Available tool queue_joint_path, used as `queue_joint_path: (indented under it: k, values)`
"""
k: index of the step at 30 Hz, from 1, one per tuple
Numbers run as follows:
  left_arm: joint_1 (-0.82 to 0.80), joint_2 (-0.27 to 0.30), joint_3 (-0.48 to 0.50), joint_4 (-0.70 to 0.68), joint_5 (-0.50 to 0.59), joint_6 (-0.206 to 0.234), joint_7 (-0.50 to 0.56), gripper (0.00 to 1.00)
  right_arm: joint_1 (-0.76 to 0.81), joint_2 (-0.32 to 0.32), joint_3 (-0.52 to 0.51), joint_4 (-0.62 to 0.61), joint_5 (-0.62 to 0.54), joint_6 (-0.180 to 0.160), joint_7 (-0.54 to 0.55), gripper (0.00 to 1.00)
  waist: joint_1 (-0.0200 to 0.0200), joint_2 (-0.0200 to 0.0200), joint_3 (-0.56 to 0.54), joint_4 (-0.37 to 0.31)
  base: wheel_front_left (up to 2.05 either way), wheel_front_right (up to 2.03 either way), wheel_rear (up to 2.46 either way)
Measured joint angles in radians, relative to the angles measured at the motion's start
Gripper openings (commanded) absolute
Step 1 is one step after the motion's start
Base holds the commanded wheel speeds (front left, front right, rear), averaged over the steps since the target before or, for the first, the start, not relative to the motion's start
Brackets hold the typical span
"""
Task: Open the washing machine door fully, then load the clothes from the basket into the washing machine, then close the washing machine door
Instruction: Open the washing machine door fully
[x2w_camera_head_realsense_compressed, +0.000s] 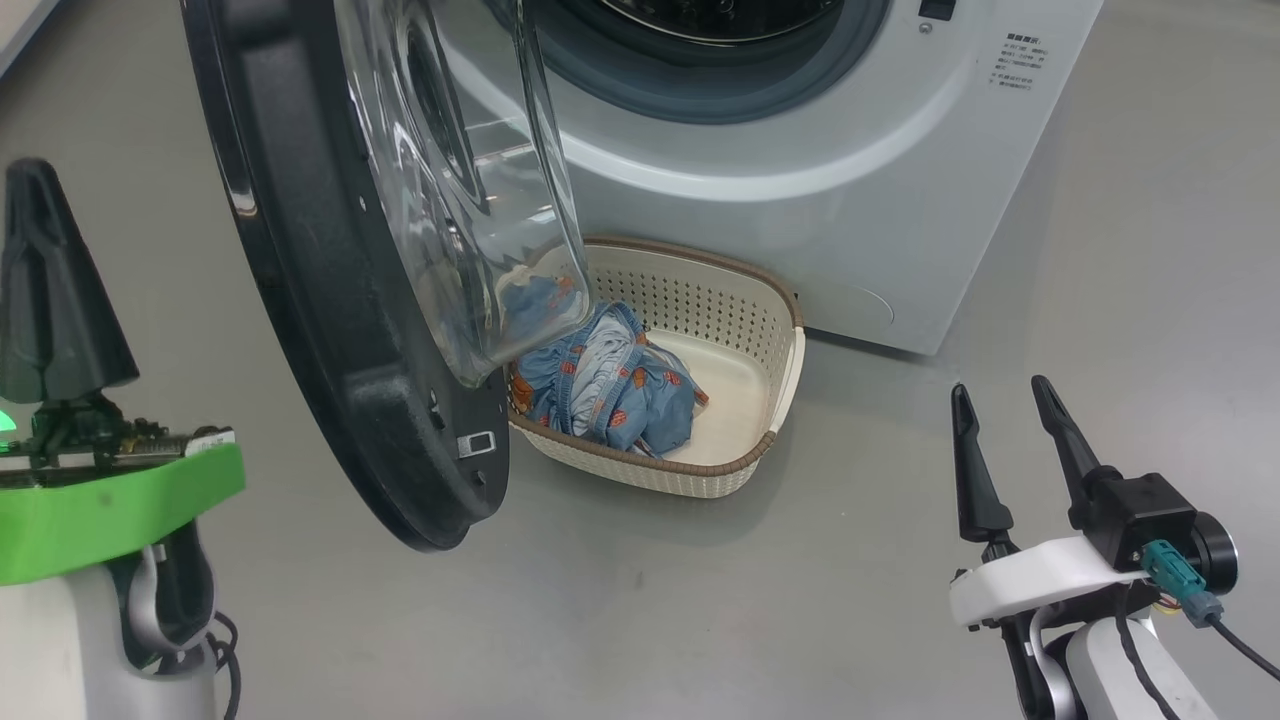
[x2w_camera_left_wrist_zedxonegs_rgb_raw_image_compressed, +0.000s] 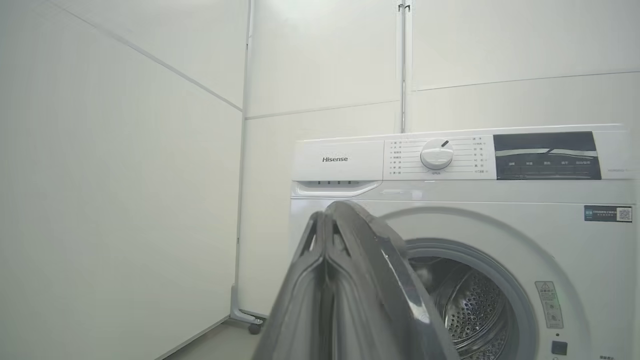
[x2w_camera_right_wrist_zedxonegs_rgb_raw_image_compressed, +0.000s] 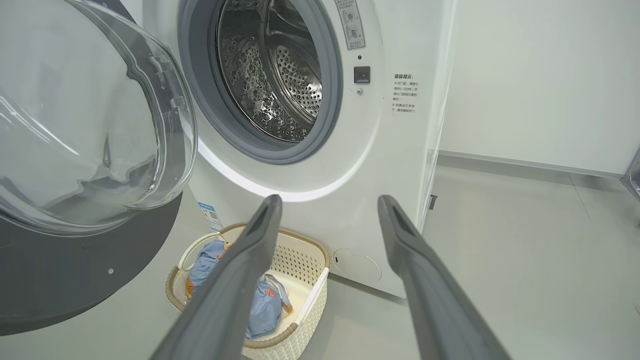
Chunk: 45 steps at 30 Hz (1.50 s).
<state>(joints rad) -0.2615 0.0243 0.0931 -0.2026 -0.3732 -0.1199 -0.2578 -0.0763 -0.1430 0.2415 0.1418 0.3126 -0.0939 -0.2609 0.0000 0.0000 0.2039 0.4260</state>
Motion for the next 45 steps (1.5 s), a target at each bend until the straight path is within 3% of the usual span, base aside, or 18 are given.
queue_joint_path:
  k: [11,23,29,45]
  values:
    - [-0.008,0.0,-0.178,-0.147,-0.005,-0.001,0.0,0.0,0.006,0.016,-0.006,0.007,-0.009,0.014,0.0,1.0,0.0,0.0,-0.003,-0.004,0.0,0.0,0.0]
    - [0.04,0.007,-0.493,-0.167,0.007,-0.002,0.0,0.0,0.006,0.022,-0.016,0.014,-0.021,0.031,0.0,1.0,0.0,0.0,0.005,-0.016,0.0,0.0,0.0]
    - [0.076,0.013,-0.566,-0.128,0.02,-0.002,0.0,0.0,0.006,0.025,-0.021,0.016,-0.026,0.031,0.0,1.0,0.0,0.0,0.008,-0.02,0.0,0.0,0.0]
    - [0.121,0.02,-0.613,-0.032,0.025,-0.005,0.0,0.0,0.006,0.034,-0.043,0.026,-0.042,0.049,0.0,1.0,0.0,0.0,0.02,-0.023,0.0,0.0,0.0]
